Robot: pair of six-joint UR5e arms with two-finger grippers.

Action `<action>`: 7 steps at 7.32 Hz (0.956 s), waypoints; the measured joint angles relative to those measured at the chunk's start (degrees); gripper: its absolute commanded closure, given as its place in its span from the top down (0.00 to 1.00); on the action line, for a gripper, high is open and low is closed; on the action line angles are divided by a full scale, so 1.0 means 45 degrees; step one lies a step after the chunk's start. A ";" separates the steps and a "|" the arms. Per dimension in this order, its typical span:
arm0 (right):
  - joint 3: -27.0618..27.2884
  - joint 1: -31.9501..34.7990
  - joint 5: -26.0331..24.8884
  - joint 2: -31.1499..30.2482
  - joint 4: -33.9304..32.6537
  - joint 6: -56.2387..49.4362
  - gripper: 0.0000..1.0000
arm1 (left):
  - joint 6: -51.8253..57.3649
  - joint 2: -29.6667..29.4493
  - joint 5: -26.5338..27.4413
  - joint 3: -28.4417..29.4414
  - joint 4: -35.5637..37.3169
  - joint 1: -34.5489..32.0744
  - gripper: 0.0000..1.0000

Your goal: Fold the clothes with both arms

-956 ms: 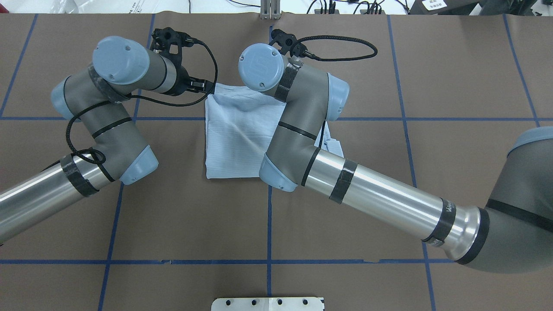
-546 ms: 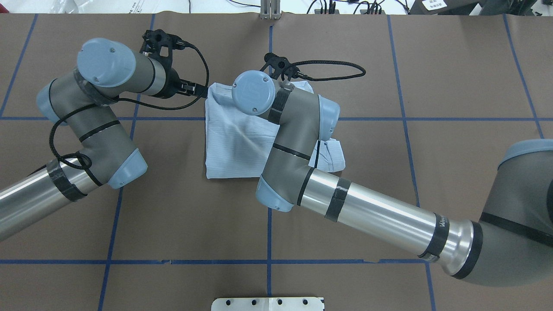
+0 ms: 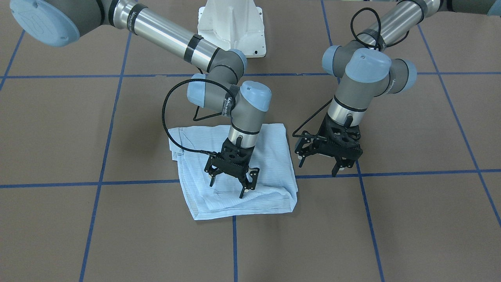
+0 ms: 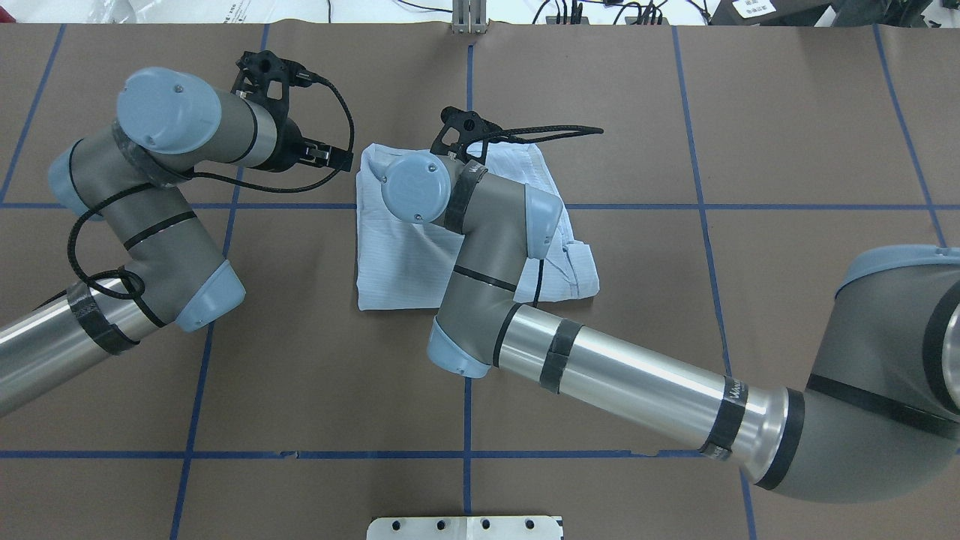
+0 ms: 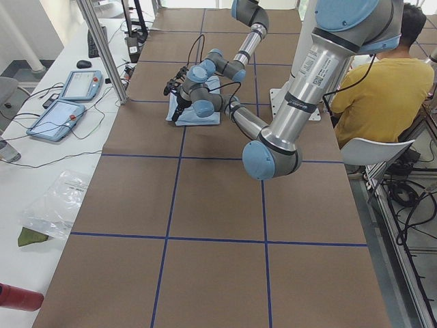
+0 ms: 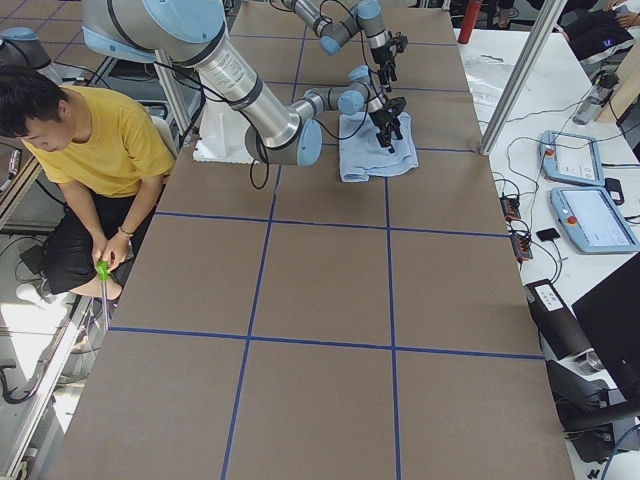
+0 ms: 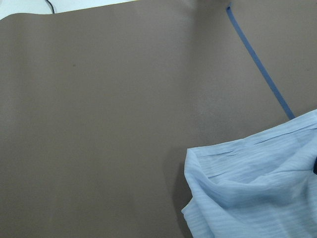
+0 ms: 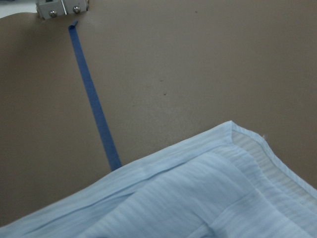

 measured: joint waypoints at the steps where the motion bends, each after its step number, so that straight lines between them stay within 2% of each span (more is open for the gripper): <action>1: -0.0617 0.0291 -0.0397 0.0090 0.0005 -0.0450 1.00 | -0.0013 0.0034 0.0010 -0.0065 0.0010 -0.0004 1.00; 3: -0.1684 0.1312 -0.0861 0.0161 0.0045 -0.1410 1.00 | -0.0126 0.0082 0.0029 -0.0179 0.0025 -0.0006 1.00; 4: -0.1537 0.1852 -0.0250 0.0165 0.0076 -0.1915 1.00 | -0.0168 0.0101 0.0030 -0.0208 0.0027 -0.0007 1.00; 6: 0.0348 0.2780 0.2298 -0.0133 -0.0460 -0.3042 1.00 | -0.0192 0.0187 0.0020 -0.0349 0.0036 -0.0005 1.00; 7: 0.1575 0.3298 0.3720 -0.0431 -0.1325 -0.3921 1.00 | -0.0190 0.0319 0.0018 -0.0504 0.0037 0.0004 1.00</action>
